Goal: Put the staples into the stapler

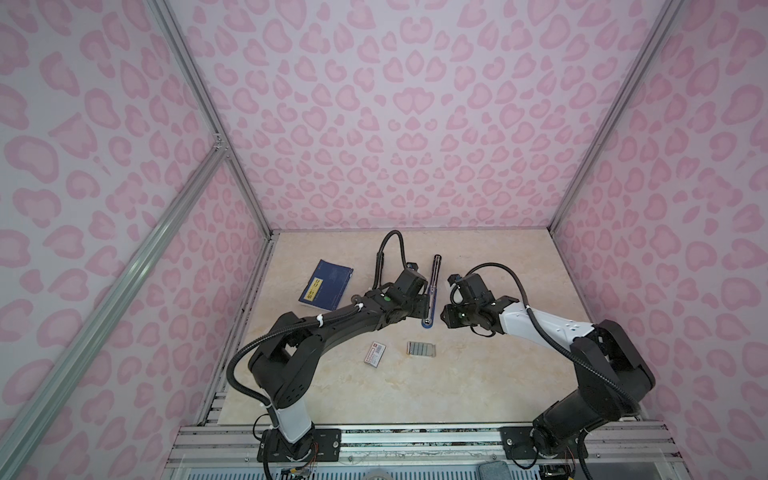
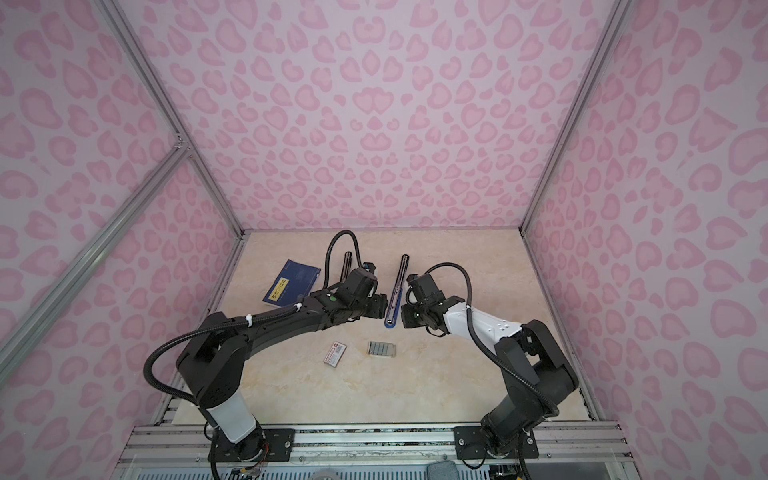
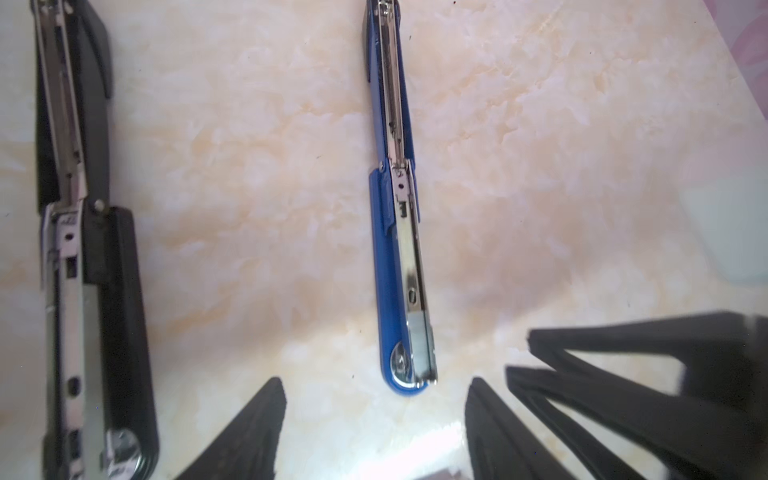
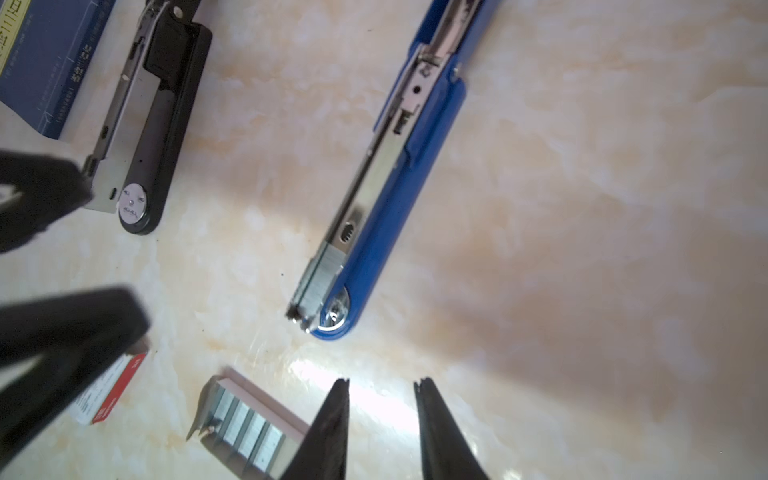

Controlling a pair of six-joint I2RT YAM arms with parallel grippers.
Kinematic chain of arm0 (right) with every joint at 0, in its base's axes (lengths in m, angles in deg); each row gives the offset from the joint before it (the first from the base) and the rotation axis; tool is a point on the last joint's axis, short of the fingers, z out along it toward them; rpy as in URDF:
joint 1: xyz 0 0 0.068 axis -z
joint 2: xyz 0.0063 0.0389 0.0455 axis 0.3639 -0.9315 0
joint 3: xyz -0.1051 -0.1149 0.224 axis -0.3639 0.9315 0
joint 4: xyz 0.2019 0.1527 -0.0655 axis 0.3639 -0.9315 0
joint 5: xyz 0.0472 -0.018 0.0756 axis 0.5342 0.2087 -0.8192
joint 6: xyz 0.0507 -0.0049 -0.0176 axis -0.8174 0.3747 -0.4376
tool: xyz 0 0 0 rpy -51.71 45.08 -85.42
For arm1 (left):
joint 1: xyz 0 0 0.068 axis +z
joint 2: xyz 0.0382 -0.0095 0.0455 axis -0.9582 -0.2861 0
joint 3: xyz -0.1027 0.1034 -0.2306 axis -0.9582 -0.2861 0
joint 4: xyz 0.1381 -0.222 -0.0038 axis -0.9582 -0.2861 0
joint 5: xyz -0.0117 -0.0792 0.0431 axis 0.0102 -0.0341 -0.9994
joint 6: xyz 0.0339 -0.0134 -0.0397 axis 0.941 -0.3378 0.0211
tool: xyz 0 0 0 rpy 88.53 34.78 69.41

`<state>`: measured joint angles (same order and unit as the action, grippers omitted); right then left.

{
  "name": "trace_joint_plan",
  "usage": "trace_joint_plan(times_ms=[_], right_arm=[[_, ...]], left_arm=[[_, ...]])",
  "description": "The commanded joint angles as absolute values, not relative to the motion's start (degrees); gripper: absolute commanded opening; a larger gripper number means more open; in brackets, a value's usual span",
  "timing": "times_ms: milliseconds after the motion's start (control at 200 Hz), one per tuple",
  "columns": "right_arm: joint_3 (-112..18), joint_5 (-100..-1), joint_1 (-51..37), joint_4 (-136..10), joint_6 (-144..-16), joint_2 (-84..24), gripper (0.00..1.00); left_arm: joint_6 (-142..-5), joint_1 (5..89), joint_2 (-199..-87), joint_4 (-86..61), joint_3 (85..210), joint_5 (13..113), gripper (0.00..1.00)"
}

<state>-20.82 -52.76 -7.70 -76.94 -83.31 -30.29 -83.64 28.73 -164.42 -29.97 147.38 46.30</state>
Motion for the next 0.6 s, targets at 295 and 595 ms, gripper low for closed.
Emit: trace_joint_plan(times_ms=[295, 595], right_arm=[[-8.99, -54.27, -2.07, -77.77, -86.78, -16.68, 0.33], [-6.17, -54.82, 0.77, -77.19, -86.66, -14.19, 0.33]], left_arm=[[-77.08, 29.49, -187.78, -40.20, 174.34, 43.80, 0.71], [-71.43, 30.67, -195.70, -44.23, 184.73, 46.88, 0.57]])
